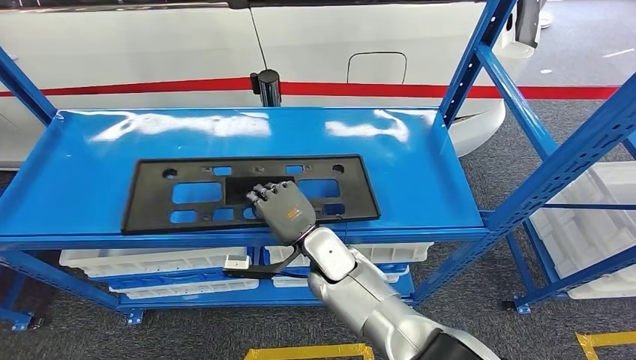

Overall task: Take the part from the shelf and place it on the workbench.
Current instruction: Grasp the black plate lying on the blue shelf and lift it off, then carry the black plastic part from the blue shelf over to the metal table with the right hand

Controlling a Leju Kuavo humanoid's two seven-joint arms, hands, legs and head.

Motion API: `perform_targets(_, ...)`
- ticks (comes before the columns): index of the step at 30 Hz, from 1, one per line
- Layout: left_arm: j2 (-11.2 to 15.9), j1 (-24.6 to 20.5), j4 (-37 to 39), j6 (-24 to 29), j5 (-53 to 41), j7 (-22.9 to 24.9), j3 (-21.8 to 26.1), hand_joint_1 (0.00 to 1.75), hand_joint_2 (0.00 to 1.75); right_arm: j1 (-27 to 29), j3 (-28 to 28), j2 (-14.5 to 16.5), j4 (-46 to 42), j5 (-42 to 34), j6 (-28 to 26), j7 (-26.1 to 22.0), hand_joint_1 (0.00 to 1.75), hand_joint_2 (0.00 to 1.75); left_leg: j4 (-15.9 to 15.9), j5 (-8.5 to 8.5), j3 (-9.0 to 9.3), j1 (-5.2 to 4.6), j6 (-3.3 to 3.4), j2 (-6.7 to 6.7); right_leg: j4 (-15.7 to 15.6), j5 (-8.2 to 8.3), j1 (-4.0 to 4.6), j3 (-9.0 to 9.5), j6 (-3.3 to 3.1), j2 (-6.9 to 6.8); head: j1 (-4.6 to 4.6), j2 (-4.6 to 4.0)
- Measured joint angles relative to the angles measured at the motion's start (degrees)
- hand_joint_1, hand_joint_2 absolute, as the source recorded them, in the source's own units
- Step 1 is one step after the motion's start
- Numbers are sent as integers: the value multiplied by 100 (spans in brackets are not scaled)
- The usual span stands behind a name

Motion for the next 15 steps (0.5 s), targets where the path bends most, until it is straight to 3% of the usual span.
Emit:
perform_targets(1,-7,20,1,24,5,-22,32,0,0,119,-119,-41,-507,-260,-8,-191,175,175,0,0,-4,0,0,-3,0,0,0,-4,0,-1,-1,0)
perform_targets(5,-36,79,1,66,33,-85,144,0,175,430,-399,-231,-2157,-916,-38,-421,175,175,0,-1,-11,-1,1,-16,-3,-7,-2,-30,4,-4,-1,0)
perform_targets(9,-48,101,1,45,55,-157,256,0,175,810,-497,-445,-3489,-1726,-139,-867,175,175,0,-2,-29,-5,2,-8,-1,-7,-8,-26,19,-1,-2,0)
perform_targets(15,-48,103,1,-1,65,-223,347,0,175,1049,-497,-674,-4463,-2388,-83,-1117,175,175,0,-2,-28,-5,2,-10,-2,-8,-8,-28,20,-1,-3,0)
